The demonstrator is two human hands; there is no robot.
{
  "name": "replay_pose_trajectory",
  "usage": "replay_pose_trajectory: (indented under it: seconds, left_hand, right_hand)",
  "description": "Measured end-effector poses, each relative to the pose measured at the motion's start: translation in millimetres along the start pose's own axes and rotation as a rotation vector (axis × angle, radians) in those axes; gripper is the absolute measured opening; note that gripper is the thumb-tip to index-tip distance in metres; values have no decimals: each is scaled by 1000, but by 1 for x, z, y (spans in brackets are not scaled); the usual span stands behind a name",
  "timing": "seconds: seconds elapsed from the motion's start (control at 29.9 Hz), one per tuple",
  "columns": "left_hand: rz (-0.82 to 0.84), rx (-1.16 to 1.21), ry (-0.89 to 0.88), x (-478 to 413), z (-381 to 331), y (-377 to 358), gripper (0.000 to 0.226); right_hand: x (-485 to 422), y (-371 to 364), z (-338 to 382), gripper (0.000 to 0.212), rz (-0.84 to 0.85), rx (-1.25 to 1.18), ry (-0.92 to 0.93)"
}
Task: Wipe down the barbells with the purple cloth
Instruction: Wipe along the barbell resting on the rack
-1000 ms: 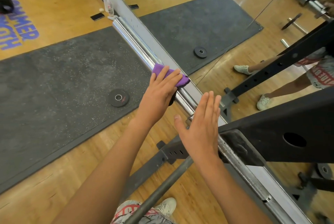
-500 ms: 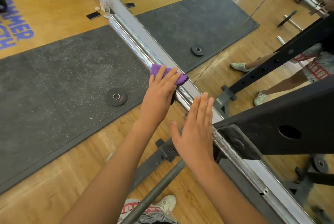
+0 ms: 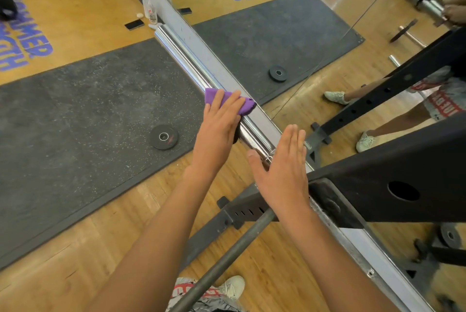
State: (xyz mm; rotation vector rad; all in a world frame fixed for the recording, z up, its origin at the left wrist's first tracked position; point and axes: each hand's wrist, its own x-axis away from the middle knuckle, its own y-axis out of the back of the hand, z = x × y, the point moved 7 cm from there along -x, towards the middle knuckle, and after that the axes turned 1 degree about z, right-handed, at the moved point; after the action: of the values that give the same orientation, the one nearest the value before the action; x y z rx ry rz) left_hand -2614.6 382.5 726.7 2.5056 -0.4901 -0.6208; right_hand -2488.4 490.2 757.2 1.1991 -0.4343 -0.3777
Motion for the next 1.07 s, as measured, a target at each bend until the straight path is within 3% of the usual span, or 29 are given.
replay_pose_trajectory:
  seconds: [0.23,0.4,0.7,0.84,1.07]
  left_hand:
    - [-56,22,72,-21,16,13,39]
    - [-30,16,-18,6,-2,-5,41]
    - [-97,46,76,-24,23,14,39]
    - [-87,80,55,-8,12,2,42]
    - [-41,70,19,9,4,-9,43]
  right_hand:
    - [1,2,0,99,7,40,69]
    - [4,-1,10,94,38,117,148]
    - [26,-10,26,92,76,146,115]
    - [15,-12,25,93,-5,172,102]
    - [5,-7,20,97,29,146,72]
